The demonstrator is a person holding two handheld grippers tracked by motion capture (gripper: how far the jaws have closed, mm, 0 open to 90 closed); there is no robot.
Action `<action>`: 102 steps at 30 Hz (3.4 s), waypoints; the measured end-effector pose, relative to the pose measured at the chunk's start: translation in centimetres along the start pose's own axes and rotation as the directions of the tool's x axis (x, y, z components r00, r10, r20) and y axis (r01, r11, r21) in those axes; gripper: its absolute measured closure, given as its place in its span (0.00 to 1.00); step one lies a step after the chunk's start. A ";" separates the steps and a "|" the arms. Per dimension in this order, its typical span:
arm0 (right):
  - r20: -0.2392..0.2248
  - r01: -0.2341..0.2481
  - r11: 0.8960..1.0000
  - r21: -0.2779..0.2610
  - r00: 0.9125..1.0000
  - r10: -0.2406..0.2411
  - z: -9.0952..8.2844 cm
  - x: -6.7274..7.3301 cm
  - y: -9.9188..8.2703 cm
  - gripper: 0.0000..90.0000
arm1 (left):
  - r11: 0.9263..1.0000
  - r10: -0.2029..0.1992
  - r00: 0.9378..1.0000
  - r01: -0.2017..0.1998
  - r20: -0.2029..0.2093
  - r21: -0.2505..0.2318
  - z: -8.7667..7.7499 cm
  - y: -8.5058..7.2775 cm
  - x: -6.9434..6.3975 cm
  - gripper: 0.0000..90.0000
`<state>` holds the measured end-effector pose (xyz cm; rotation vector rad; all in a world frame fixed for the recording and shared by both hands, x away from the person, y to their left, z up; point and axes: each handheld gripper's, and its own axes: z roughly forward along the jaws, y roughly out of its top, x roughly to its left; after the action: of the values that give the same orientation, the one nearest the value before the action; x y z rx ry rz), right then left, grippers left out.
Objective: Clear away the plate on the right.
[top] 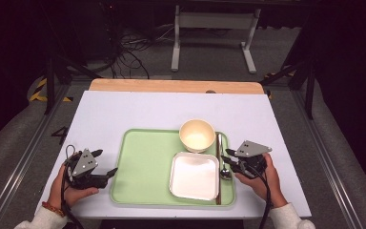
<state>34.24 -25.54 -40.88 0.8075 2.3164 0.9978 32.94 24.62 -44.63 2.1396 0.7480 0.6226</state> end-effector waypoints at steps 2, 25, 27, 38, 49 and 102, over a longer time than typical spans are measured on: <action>0.010 -0.009 1.000 -0.002 1.000 0.009 -0.2 -0.2 -0.1 0.72 | 1.000 0.000 1.000 0.000 0.000 0.002 0.0 0.0 0.1 0.21; 0.106 -0.037 0.998 0.043 0.994 0.032 -1.2 -1.1 -1.8 0.40 | 1.000 -0.002 1.000 0.002 -0.005 0.006 -0.1 -0.2 0.1 0.20; 0.123 -0.032 0.998 0.054 0.992 0.025 -1.2 -1.1 -2.0 0.39 | 1.000 -0.002 1.000 0.002 -0.005 0.009 0.0 -0.2 0.1 0.20; 0.166 -0.049 0.996 0.071 0.985 0.036 -1.4 -1.4 -2.9 0.26 | 1.000 -0.006 1.000 0.006 -0.003 0.019 0.1 -0.4 0.2 0.19; 0.209 -0.078 0.995 0.055 0.976 0.065 -1.9 -1.7 -4.5 0.22 | 0.999 -0.030 1.000 0.030 -0.003 0.026 0.4 -0.6 0.2 0.13; 0.232 -0.090 0.996 0.006 0.969 0.086 -3.5 -1.2 -8.5 0.18 | 0.999 -0.050 0.999 0.050 -0.010 0.014 0.1 -1.2 0.0 0.12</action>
<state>30.18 -32.76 -45.01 0.9857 2.1083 0.8708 32.64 25.23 -45.63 2.1252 0.8109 0.6038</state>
